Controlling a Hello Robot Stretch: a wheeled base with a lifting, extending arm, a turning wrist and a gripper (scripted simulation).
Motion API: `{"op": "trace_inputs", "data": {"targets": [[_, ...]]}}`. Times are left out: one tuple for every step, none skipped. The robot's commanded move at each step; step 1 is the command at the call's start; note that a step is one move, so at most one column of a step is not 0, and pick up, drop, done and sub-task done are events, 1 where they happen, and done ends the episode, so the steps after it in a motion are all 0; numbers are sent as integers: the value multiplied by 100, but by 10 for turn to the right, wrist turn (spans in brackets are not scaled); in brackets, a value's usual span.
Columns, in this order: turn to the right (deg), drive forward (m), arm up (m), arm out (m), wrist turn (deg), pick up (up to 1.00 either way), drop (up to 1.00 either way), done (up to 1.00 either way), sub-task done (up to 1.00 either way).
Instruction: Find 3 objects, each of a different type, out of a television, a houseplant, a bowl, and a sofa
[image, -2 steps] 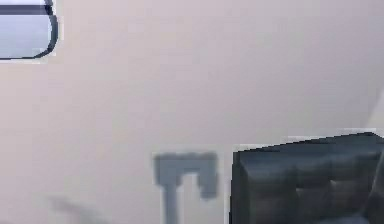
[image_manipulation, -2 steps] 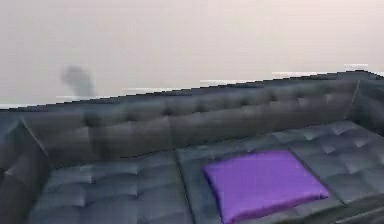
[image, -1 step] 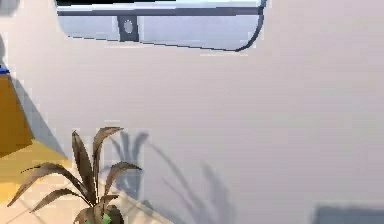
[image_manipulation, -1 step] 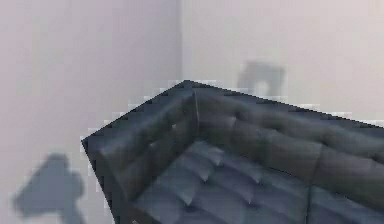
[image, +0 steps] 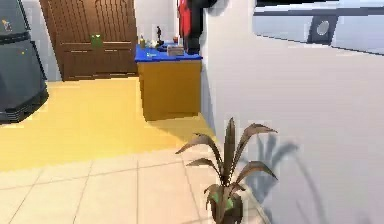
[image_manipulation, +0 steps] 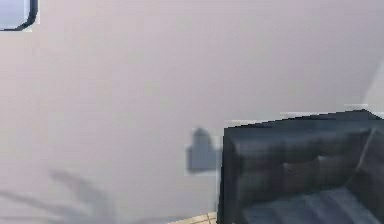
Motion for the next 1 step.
{"op": "trace_inputs", "data": {"targets": [[-300,0,0,0,0,0,0,0,0]]}}
